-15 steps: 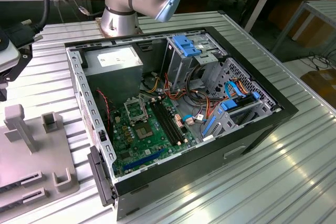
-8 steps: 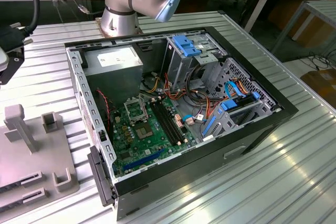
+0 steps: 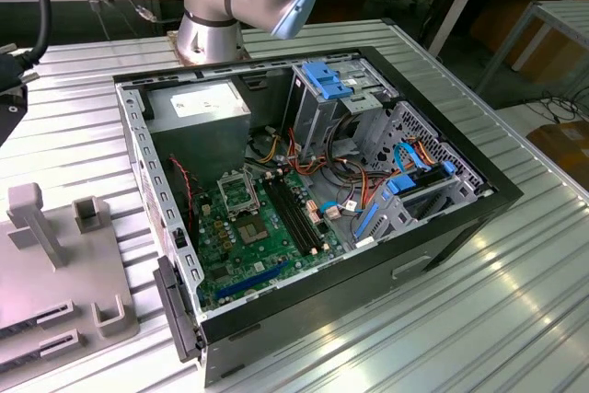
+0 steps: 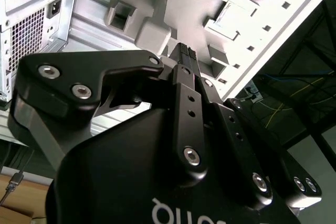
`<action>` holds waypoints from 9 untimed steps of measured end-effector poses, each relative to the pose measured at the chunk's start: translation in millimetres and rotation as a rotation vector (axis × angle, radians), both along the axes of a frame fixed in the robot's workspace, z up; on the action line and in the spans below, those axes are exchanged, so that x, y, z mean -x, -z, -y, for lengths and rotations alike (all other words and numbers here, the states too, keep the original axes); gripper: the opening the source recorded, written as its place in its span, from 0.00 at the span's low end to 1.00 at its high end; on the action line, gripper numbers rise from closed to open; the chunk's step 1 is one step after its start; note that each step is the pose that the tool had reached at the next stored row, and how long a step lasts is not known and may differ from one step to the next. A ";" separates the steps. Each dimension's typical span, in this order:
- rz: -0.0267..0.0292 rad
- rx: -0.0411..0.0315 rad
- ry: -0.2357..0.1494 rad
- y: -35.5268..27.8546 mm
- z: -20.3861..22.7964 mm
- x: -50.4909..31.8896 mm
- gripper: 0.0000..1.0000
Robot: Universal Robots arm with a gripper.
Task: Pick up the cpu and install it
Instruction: 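Reach for the cpu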
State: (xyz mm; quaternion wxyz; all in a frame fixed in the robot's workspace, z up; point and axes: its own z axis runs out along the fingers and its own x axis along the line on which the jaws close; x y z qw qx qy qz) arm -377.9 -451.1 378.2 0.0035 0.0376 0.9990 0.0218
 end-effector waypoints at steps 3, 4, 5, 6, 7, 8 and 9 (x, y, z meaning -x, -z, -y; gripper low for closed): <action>0.0000 0.0000 0.000 0.4 0.3 4.9 0.11; -0.0001 0.0000 0.000 0.5 0.3 6.5 0.11; 0.0001 0.0000 0.000 0.7 0.4 8.4 0.11; 0.0000 0.0000 0.000 0.7 0.4 9.7 0.11; 0.0000 0.0000 0.000 0.8 0.5 11.0 0.11; 0.0000 0.0000 0.000 0.9 0.5 12.4 0.11; 0.0000 0.0000 0.000 1.0 0.6 14.1 0.11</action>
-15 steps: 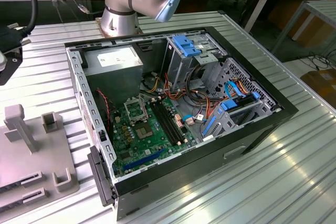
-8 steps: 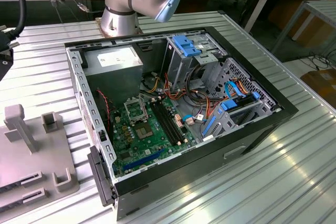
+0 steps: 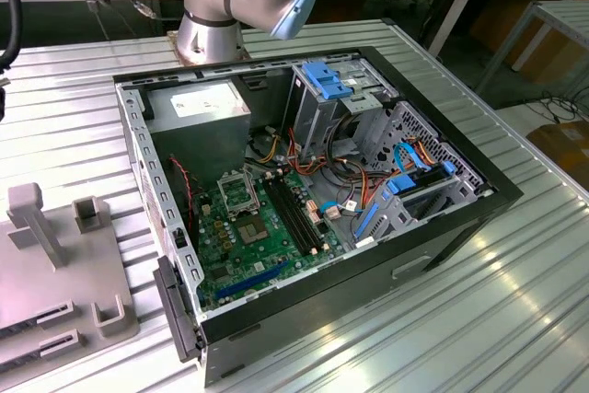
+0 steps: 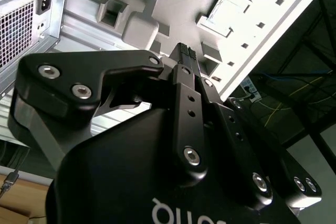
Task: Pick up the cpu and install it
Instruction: 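Reach for the cpu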
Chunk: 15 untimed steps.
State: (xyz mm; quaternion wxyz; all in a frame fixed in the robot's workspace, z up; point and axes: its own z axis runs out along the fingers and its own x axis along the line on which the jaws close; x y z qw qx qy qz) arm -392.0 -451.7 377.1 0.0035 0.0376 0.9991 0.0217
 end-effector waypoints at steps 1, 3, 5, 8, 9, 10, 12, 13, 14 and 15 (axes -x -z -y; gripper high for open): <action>0.0000 0.0000 0.000 0.1 0.0 1.4 0.11; 0.0000 -0.0001 0.000 0.2 0.1 2.5 0.11; 0.0000 0.0000 0.000 0.2 0.0 2.8 0.11; 0.0000 0.0000 0.000 0.2 0.1 3.0 0.11; 0.0000 0.0000 0.000 0.2 0.1 3.0 0.11; 0.0000 0.0000 0.000 0.1 0.1 3.1 0.11; -0.0001 0.0001 0.000 0.1 0.1 3.5 0.11; -0.0001 0.0000 0.000 0.1 0.0 3.7 0.11; 0.0000 0.0000 0.000 0.2 0.1 4.0 0.11; 0.0000 0.0000 0.000 0.2 0.1 4.4 0.11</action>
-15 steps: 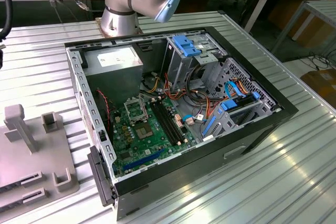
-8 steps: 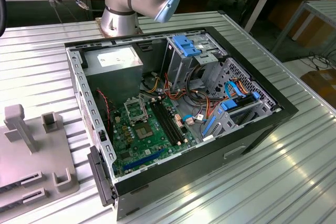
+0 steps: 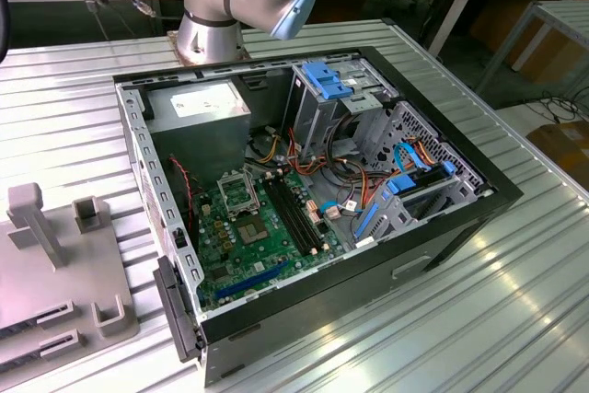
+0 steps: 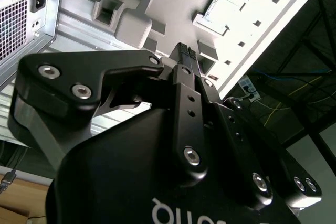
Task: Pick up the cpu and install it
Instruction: 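Reach for the cpu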
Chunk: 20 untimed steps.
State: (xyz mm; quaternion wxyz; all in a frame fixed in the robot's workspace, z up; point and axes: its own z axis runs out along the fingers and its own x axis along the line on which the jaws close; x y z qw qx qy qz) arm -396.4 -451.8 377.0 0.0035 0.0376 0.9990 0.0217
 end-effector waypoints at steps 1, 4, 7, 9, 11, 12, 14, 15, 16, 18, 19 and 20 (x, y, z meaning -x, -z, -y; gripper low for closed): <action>0.0000 0.0000 0.000 0.0 0.0 0.4 0.11; 0.0000 0.0000 0.000 0.0 0.0 3.2 0.11; 0.0000 0.0000 0.000 0.0 0.0 5.7 0.11; 0.0000 0.0000 0.000 0.0 0.0 7.8 0.11; -0.0001 0.0000 0.000 0.0 0.0 9.3 0.11; 0.0001 -0.0001 0.000 0.1 0.0 10.2 0.11; 0.0000 0.0000 0.000 0.2 0.0 12.1 0.11; -0.0001 0.0001 0.000 0.4 0.0 13.5 0.11; 0.0000 0.0000 0.000 0.6 0.0 14.4 0.11; 0.0001 -0.0001 0.000 1.0 0.0 16.1 0.11; 0.0000 -0.0001 0.000 1.1 0.1 16.6 0.11; 0.0000 -0.0001 0.000 1.3 0.1 17.3 0.11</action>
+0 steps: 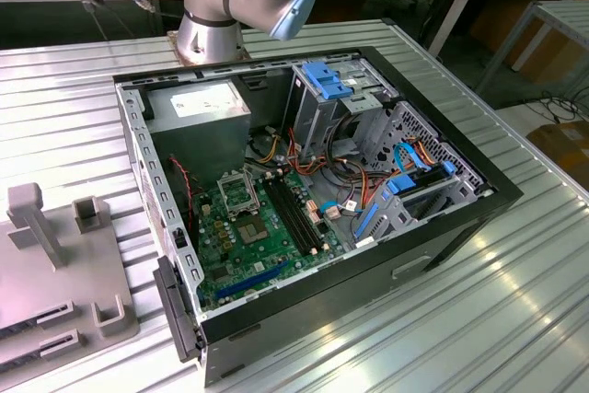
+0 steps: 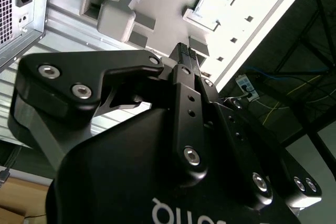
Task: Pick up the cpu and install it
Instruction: 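Reach for the cpu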
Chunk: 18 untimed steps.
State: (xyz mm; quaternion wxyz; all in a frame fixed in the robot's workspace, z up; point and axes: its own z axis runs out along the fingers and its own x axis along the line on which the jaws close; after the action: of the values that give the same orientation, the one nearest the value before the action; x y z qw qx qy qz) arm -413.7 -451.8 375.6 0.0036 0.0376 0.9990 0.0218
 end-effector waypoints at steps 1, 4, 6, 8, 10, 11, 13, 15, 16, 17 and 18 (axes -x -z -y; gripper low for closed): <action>0.0000 0.0000 0.000 0.3 0.0 1.1 0.11; -0.0001 0.0000 0.000 0.7 0.5 2.3 0.11; 0.0000 0.0000 0.000 1.2 1.0 3.2 0.11; -0.0001 0.0001 0.000 1.7 1.5 3.9 0.11; 0.0001 0.0000 0.000 2.7 2.0 4.7 0.11; -0.0001 0.0001 0.000 2.9 2.3 5.1 0.11; 0.0000 0.0000 0.000 3.7 2.7 5.7 0.11; -0.0001 0.0001 0.000 4.3 3.1 6.3 0.11; -0.0001 0.0000 0.000 4.6 3.4 6.6 0.11; -0.0001 0.0000 0.000 4.9 3.7 7.0 0.11; 0.0000 0.0000 0.000 5.3 3.9 7.4 0.11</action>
State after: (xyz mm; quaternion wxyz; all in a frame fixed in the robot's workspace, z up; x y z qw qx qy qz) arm -421.1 -455.7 370.4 0.0036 0.0376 0.9991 0.0218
